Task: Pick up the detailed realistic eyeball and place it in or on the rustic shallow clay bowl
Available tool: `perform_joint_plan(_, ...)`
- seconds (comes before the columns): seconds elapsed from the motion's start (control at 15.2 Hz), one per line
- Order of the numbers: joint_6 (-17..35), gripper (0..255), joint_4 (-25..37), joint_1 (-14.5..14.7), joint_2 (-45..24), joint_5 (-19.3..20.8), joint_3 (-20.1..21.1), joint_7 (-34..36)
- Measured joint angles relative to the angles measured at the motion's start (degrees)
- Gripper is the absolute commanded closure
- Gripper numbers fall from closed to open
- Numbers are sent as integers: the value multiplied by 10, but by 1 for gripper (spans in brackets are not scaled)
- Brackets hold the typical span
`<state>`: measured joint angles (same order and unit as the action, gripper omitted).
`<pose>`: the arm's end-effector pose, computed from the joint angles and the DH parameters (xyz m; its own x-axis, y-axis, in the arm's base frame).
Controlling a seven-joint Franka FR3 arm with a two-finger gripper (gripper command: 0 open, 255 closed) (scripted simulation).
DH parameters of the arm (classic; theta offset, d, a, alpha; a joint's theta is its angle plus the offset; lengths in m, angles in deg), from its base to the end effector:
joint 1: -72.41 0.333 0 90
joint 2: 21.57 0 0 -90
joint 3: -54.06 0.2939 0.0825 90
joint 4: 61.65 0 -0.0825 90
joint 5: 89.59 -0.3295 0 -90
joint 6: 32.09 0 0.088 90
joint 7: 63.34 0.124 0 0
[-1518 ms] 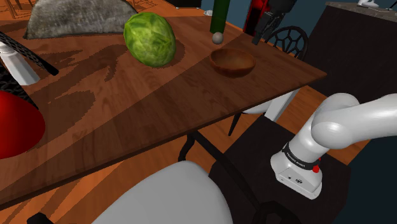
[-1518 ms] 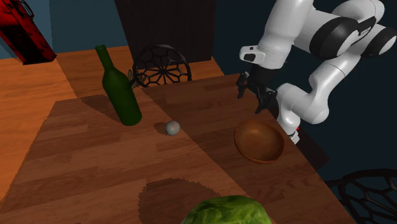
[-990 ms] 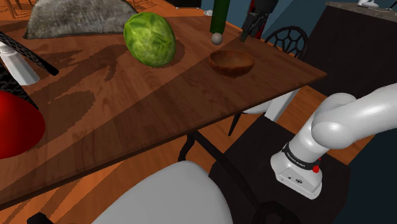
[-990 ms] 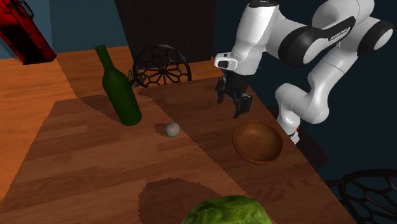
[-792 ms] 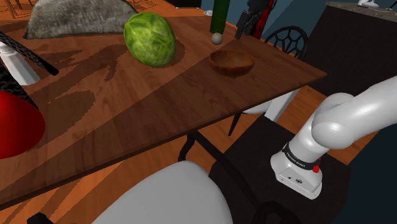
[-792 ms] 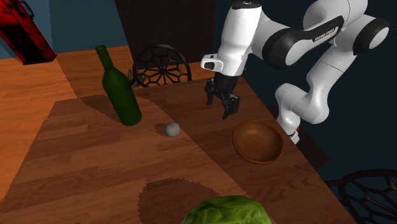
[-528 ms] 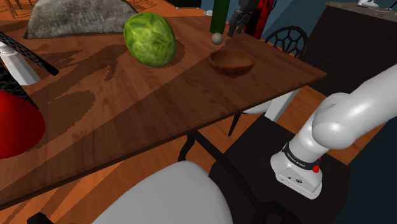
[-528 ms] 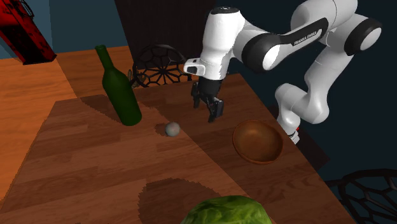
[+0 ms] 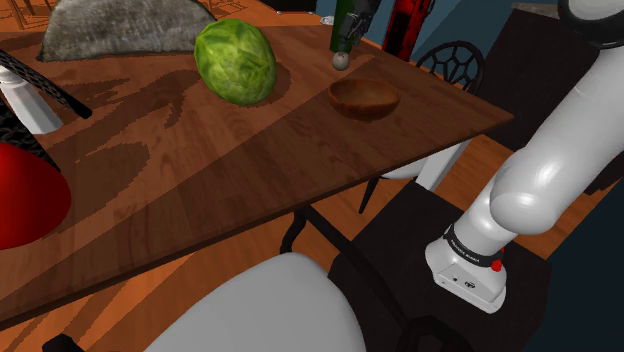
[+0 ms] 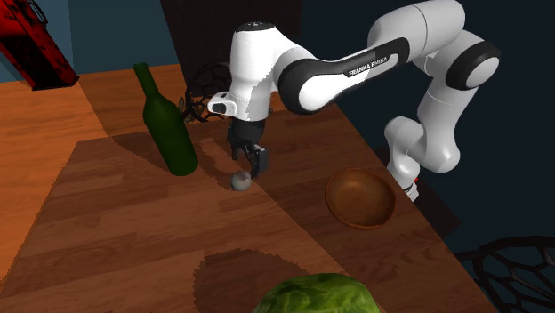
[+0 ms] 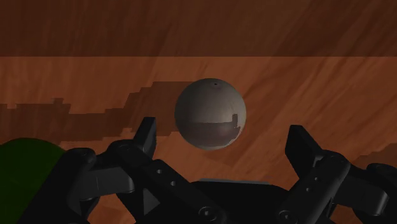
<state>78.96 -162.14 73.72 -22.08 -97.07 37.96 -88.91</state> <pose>0.5179 -0.1249 0.5384 0.9672 0.1442 0.2092 0.1555 -0.9871 -0.0388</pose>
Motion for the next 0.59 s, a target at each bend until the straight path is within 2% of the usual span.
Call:
perform_joint_plan(0.13, 1, 0, 23, -4, -26, -11, -3, -13)
perform_joint_plan(0.59, 46, 0, -4, -2, -46, -20, -1, -20)
